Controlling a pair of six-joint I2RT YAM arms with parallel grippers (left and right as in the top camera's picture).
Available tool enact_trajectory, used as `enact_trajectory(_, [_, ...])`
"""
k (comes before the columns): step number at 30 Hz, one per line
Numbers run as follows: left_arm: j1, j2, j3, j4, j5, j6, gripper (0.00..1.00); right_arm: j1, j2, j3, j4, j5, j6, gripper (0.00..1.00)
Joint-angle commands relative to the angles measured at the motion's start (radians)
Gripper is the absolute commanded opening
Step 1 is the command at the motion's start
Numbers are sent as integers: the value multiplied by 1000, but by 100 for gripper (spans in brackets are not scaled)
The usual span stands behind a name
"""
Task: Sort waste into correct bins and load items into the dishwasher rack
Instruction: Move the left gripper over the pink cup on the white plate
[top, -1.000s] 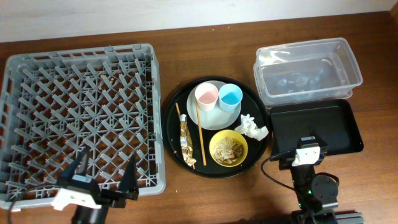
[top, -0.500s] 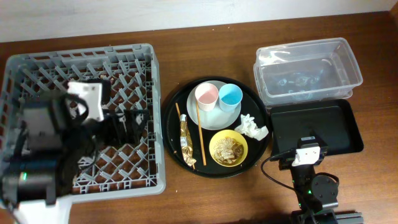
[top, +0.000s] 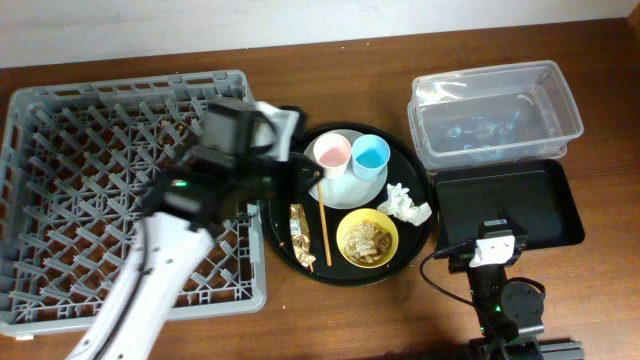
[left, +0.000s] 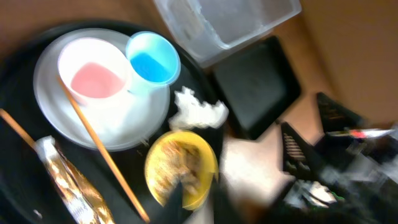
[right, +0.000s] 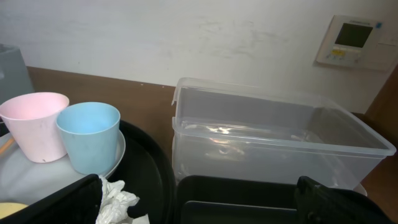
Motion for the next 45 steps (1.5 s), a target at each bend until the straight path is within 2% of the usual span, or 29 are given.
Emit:
enact_trajectory(1, [-112,49,13,103,-318,40,1,-6,-6,-5,-7,15,12,99])
enact_trajectory(3, [-147,76,14,170,-362,52,1,-6,-6,-5,-7,15,12,99])
enact_trajectory(5, [-150,101,43,174,-362,52,0,-6,-6,-5,-7,15,12,99])
enact_trajectory(11, [-151,245,354,-77,-366,153,0,-6,-6,-5,-7,15,12,99])
enact_trajectory(12, [-151,264,384,-101,-366,167,4,-6,-6,-5,-7,15,12,99])
enact_trajectory(13, [-151,287,413,-126,-365,187,11,-6,-6,-5,-7,15,12,99])
enact_trajectory(18, [-150,382,422,-150,-365,218,62,-6,-6,-5,-7,15,12,99])
enact_trajectory(19, [-150,388,422,-156,-365,218,80,-6,-6,-5,-7,15,12,99])
enact_trajectory(20, [-150,388,422,-161,-365,218,86,-6,-6,-5,-7,15,12,99])
enact_trajectory(21, [-150,388,422,-163,-361,218,87,-6,-6,-5,-7,15,12,99])
enact_trajectory(22, [-151,388,422,-161,-347,218,78,-6,-6,-5,-7,15,12,99])
enact_trajectory(24, [-151,395,420,-158,-355,219,41,-6,-6,-5,-7,15,12,99])
enact_trajectory(26, [-156,414,419,-164,-360,223,39,-6,-6,-5,-7,15,12,99])
enact_trajectory(29, [-188,458,401,-159,-372,336,39,-6,-6,-5,-7,15,12,99])
enact_trajectory(31, [-206,485,391,-146,-434,351,39,-6,-6,-5,-7,15,12,99])
enact_trajectory(32, [-212,502,391,-143,-471,351,36,-6,-6,-5,-7,15,12,99])
enact_trajectory(34, [-216,541,391,-132,-492,351,23,-6,-6,-5,-7,15,12,99])
enact_trajectory(35, [-216,555,391,-132,-492,351,22,-6,-6,-5,-7,15,12,99])
enact_trajectory(45, [-216,618,389,-139,-492,362,21,-6,-6,-5,-7,15,12,99])
